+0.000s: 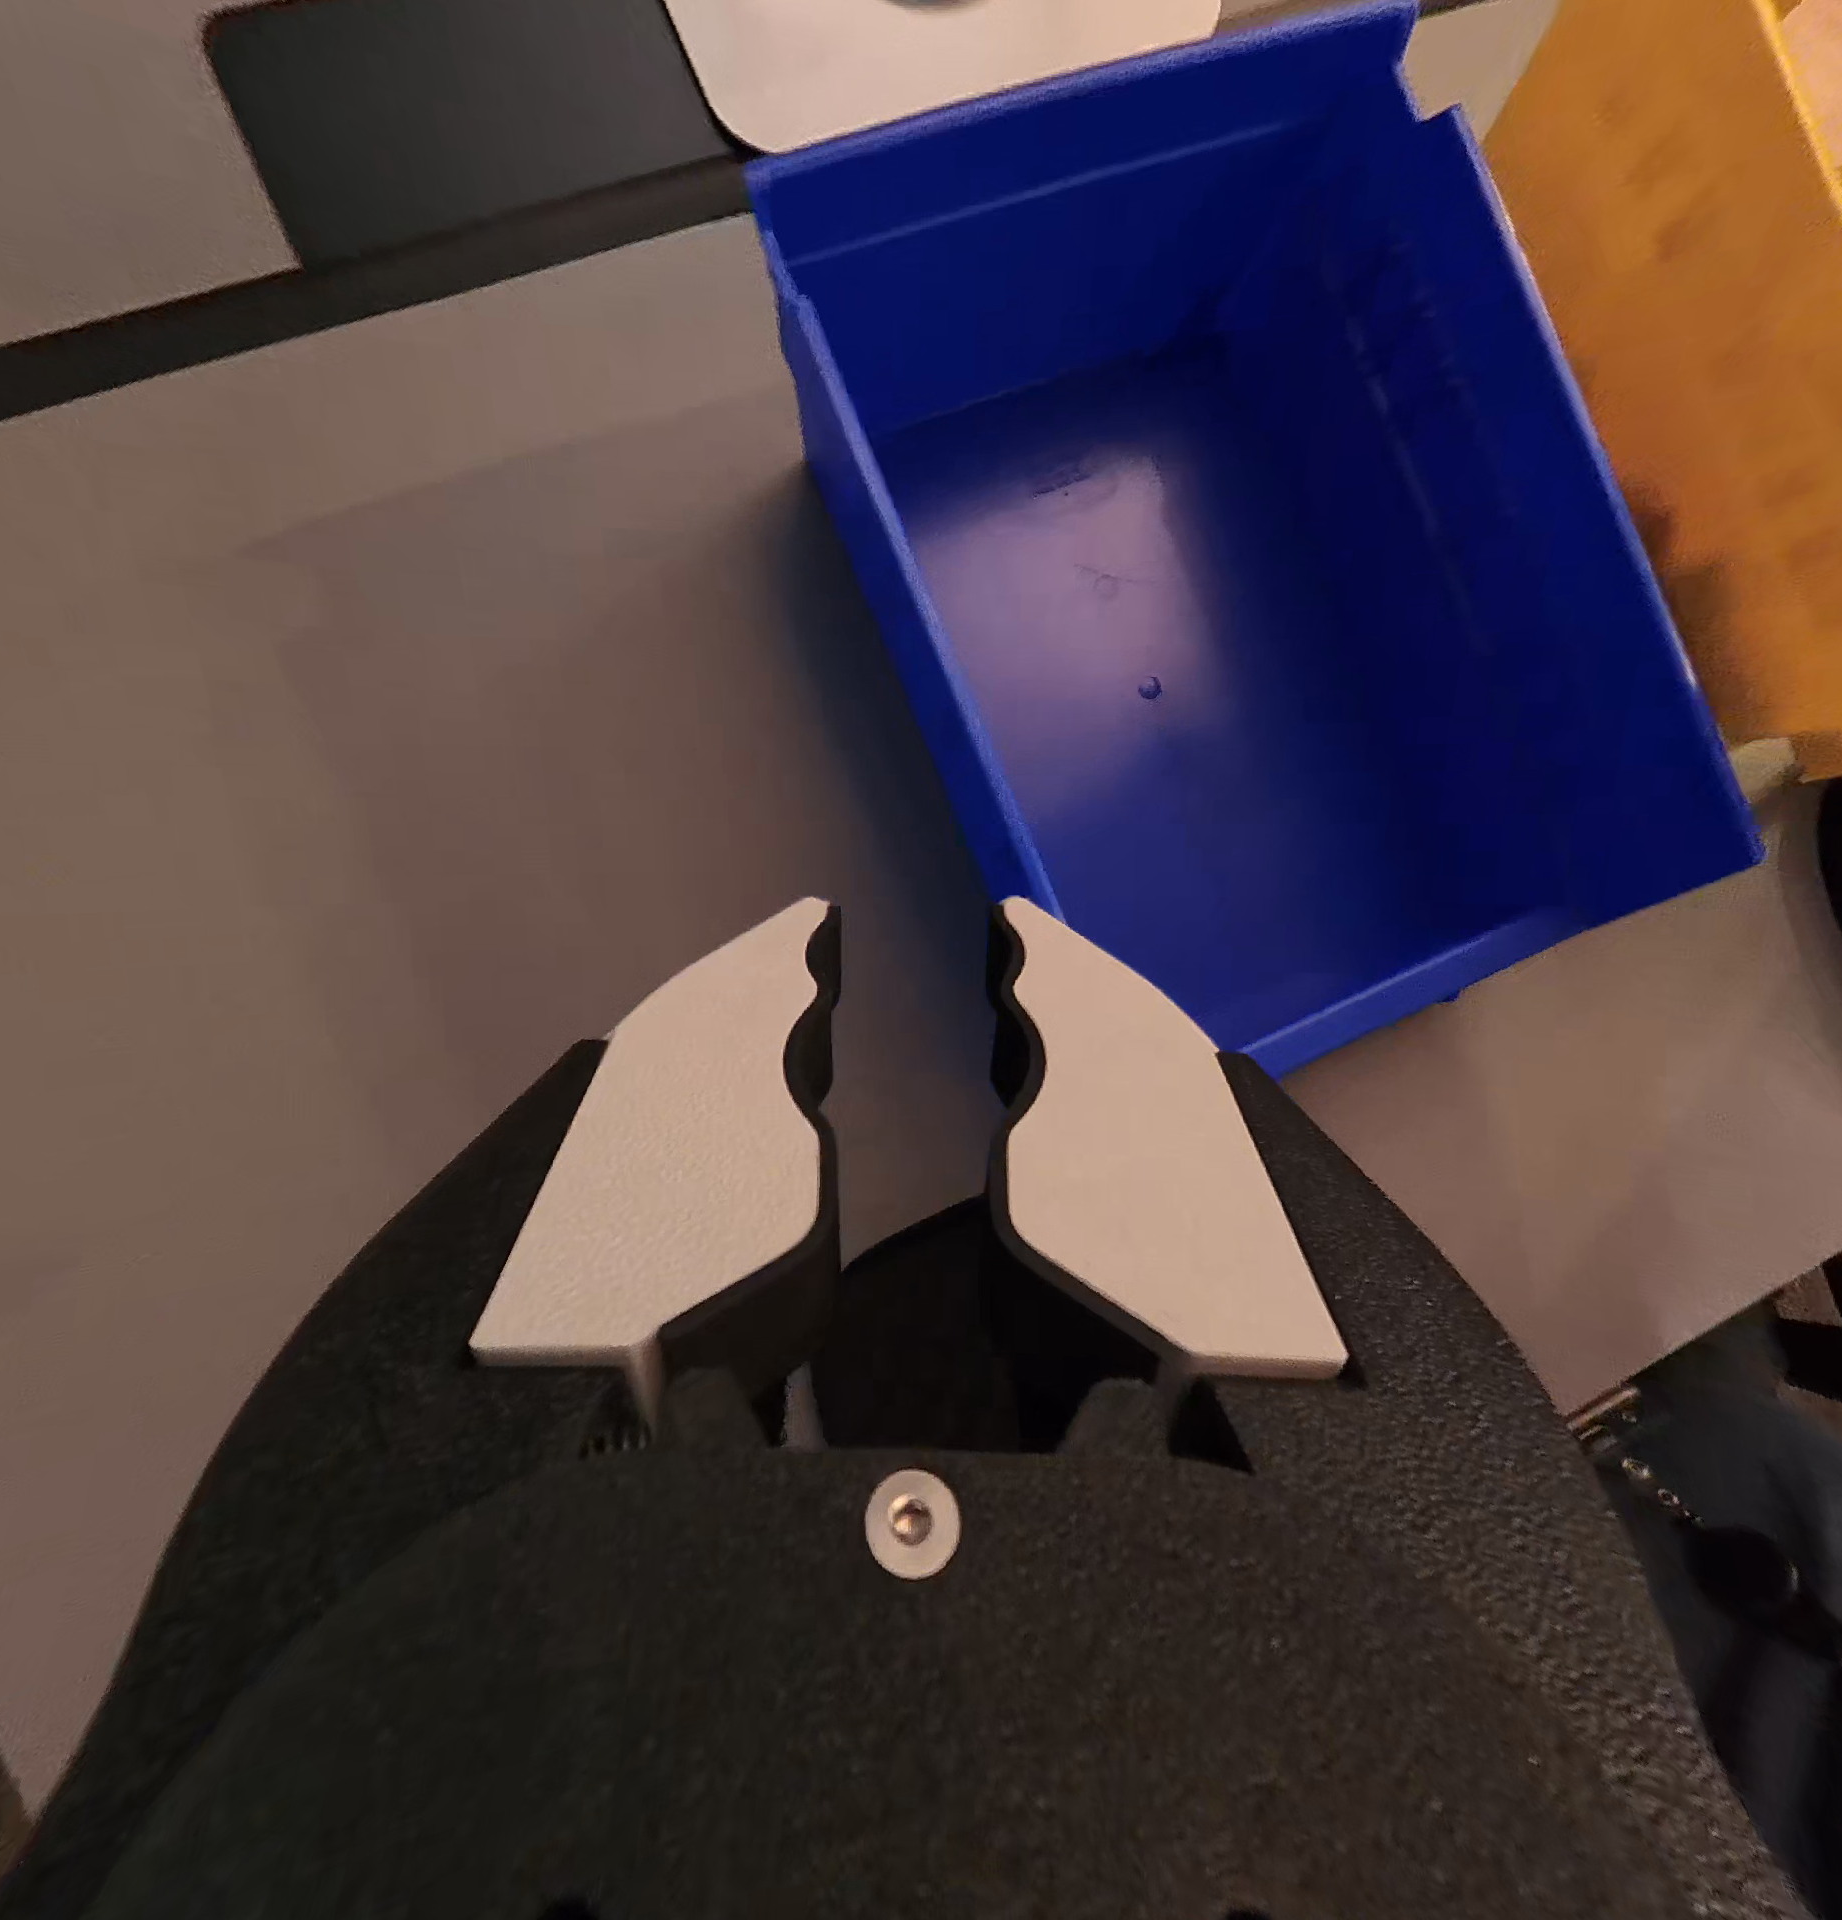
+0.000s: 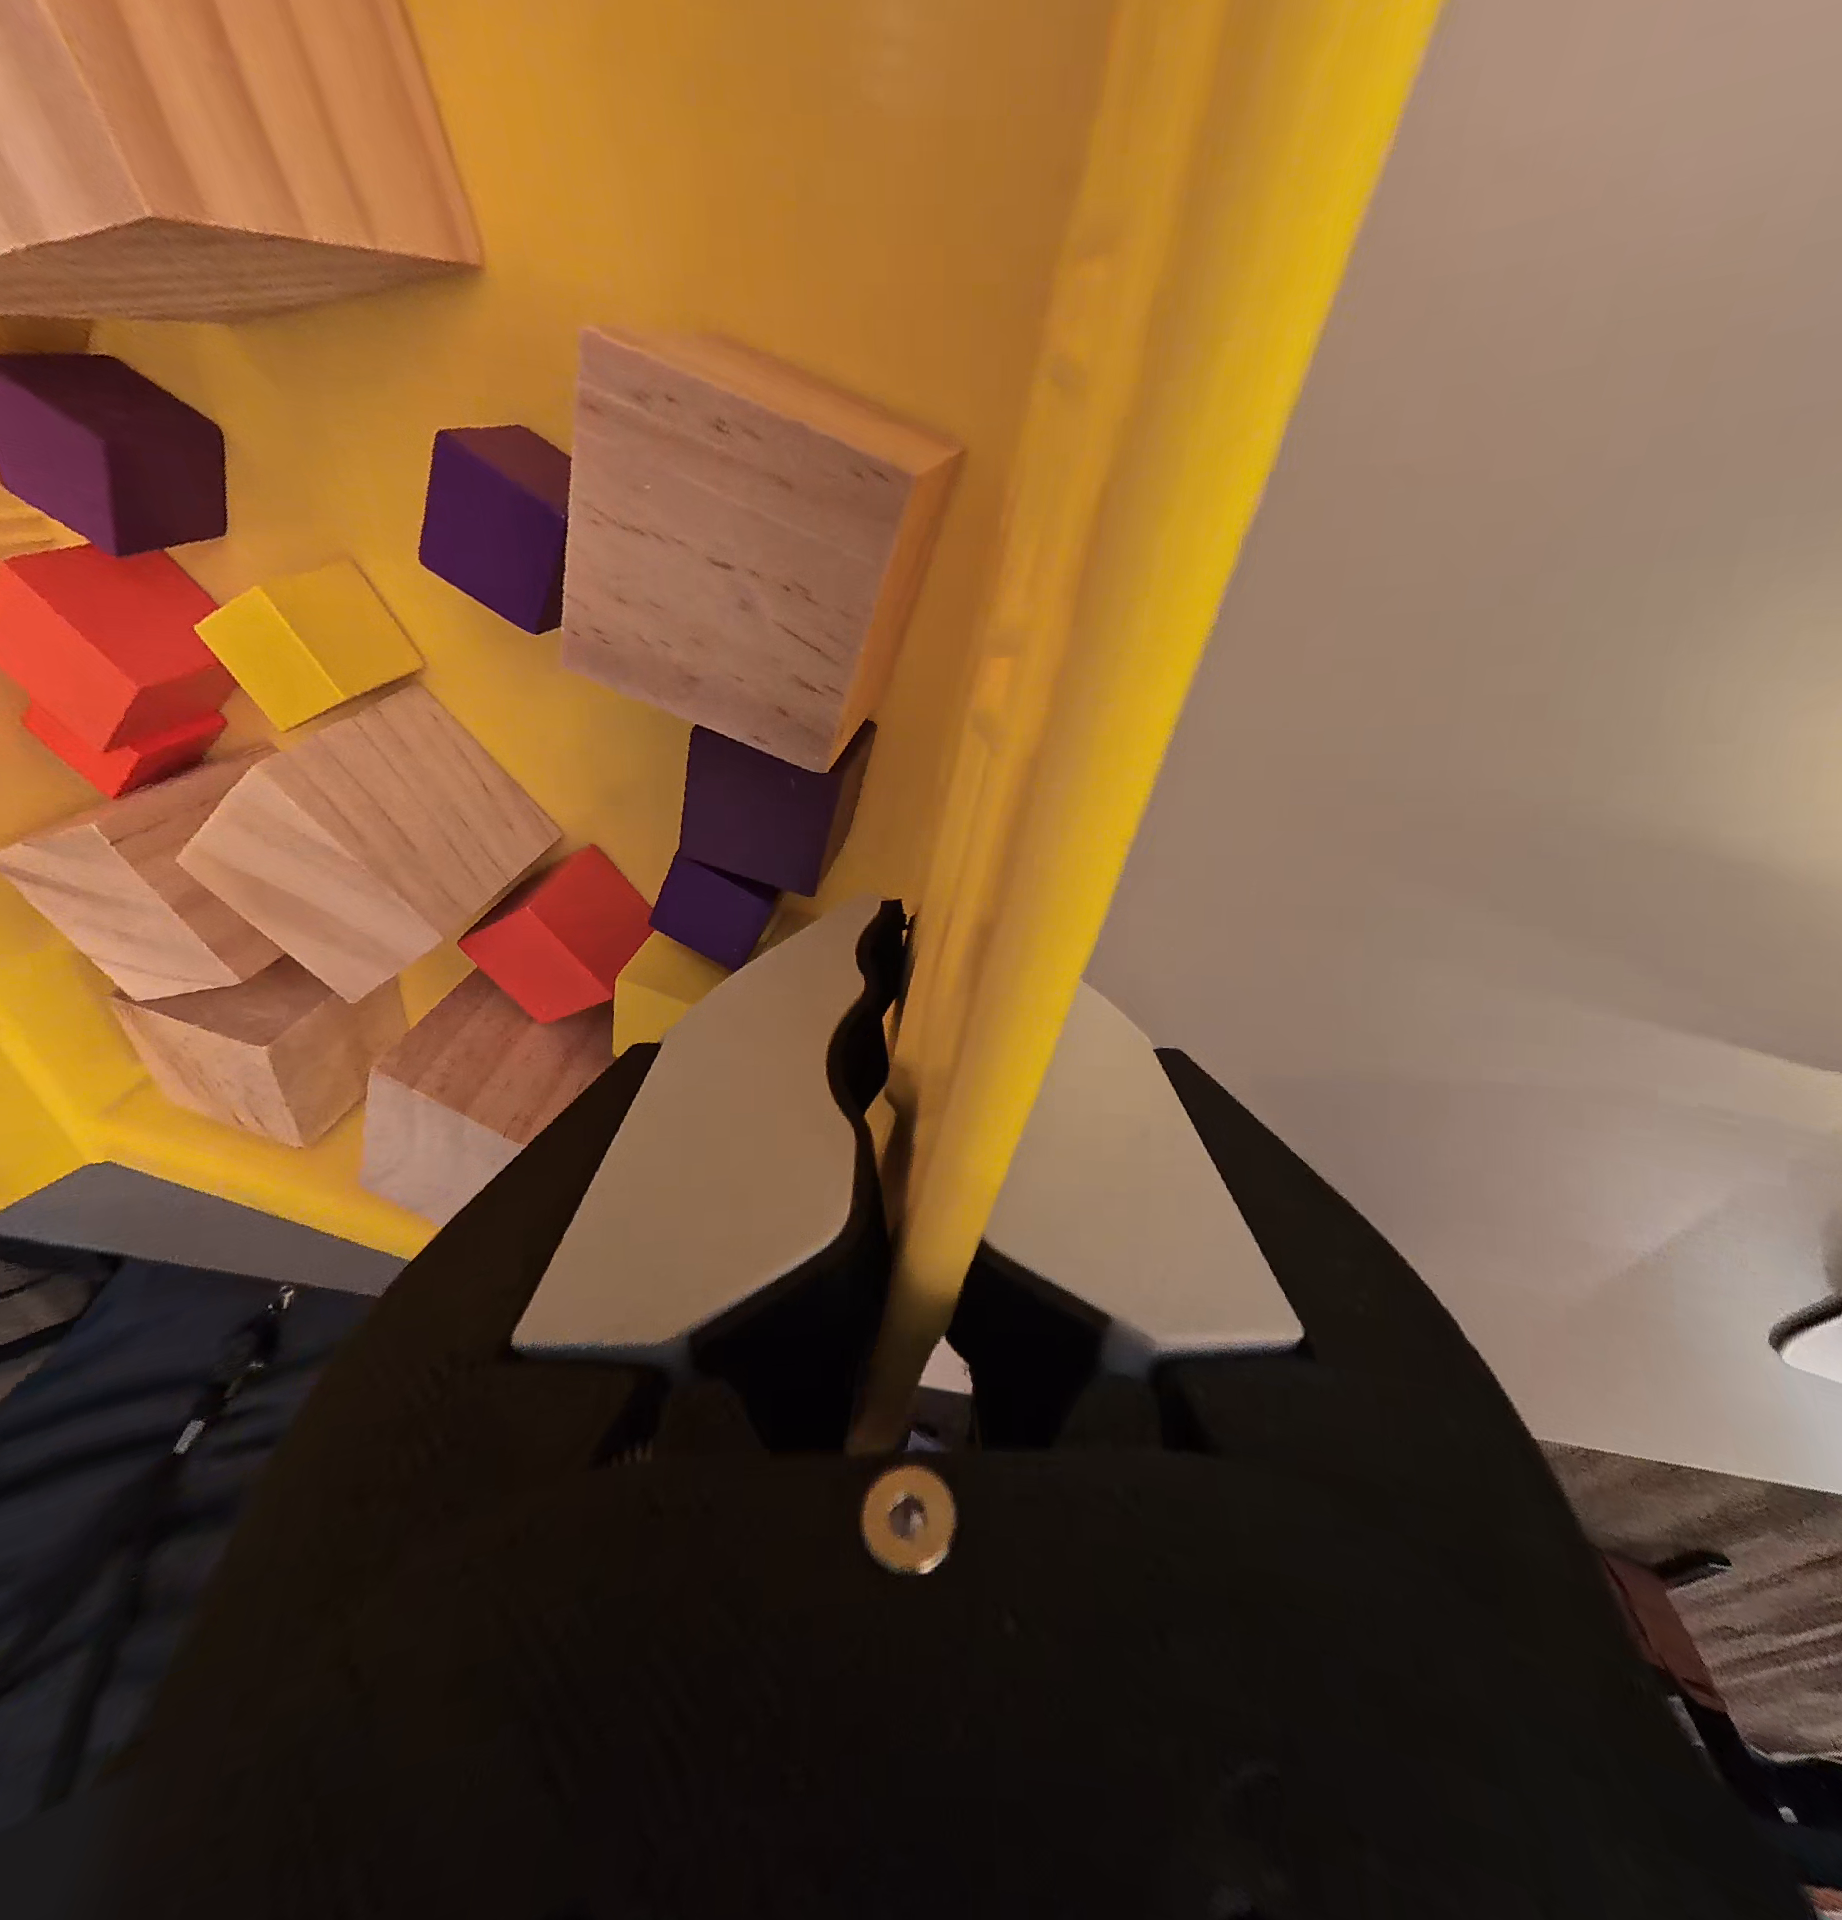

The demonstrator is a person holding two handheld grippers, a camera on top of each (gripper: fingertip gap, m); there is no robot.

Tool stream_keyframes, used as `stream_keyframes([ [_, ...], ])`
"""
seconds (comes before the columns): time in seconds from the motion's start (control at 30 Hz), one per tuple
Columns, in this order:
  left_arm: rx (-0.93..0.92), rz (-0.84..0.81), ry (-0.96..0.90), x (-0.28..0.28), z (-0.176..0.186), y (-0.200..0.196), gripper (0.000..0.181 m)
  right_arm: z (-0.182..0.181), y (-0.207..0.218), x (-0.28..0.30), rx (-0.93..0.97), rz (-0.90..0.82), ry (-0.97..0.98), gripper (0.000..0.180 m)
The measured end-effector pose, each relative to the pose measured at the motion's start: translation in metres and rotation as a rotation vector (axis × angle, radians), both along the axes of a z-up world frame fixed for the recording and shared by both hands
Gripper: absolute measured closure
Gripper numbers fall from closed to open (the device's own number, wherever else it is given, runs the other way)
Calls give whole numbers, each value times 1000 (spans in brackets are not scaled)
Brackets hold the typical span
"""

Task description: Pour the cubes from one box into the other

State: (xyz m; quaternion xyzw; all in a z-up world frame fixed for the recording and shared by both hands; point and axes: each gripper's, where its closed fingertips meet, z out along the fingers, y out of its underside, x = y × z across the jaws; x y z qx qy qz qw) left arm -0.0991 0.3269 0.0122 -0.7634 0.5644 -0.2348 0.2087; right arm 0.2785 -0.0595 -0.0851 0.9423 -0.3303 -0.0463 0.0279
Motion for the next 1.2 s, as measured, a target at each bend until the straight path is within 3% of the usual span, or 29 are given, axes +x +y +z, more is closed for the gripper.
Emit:
stream_keyframes([
  [0.27,33,72,-43,-70,27,31,154,82,20,-2,4,37,-67,176],
  [0.5,-62,155,-124,-118,29,54,154,132,135,-67,54,208,-37,176],
  [0.67,-71,228,-129,-160,25,76,153,134,249,-144,138,375,29,176],
  [0.9,-43,381,-255,-220,61,113,139,117,390,-261,196,576,99,176],
  [1.03,15,445,-282,-248,77,124,124,98,446,-316,210,646,126,176],
  [1.2,-23,468,-342,-256,75,125,120,57,488,-364,209,667,156,176],
])
